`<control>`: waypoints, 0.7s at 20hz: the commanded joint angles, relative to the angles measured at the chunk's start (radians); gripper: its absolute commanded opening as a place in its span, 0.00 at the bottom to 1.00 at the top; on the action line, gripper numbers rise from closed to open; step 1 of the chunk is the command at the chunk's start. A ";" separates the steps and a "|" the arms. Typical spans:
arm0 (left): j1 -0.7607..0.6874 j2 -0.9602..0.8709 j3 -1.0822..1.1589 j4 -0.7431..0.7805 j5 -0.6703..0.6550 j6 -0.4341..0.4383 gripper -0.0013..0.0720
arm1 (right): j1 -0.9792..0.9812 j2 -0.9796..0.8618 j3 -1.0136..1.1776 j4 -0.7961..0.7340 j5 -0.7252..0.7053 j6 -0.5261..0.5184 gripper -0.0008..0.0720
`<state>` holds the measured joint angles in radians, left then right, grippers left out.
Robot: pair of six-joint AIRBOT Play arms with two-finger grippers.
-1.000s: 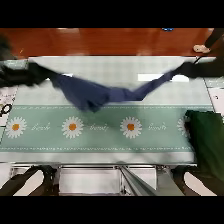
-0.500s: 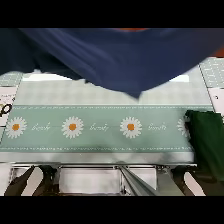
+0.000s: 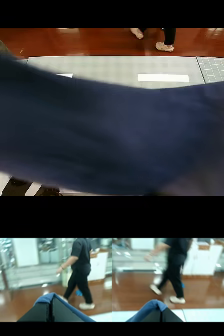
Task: Fold the shirts.
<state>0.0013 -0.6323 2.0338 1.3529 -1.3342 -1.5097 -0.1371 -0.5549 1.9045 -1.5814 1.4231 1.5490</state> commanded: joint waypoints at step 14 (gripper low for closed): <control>-0.276 -0.233 -0.880 0.329 0.345 -0.250 0.05 | 0.001 -0.426 -0.561 0.179 -0.173 -0.066 0.05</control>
<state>-0.2760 -0.7212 1.2255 1.6760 -1.1461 -1.7313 -0.1371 -0.8040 1.3891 -1.5005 1.3685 1.5337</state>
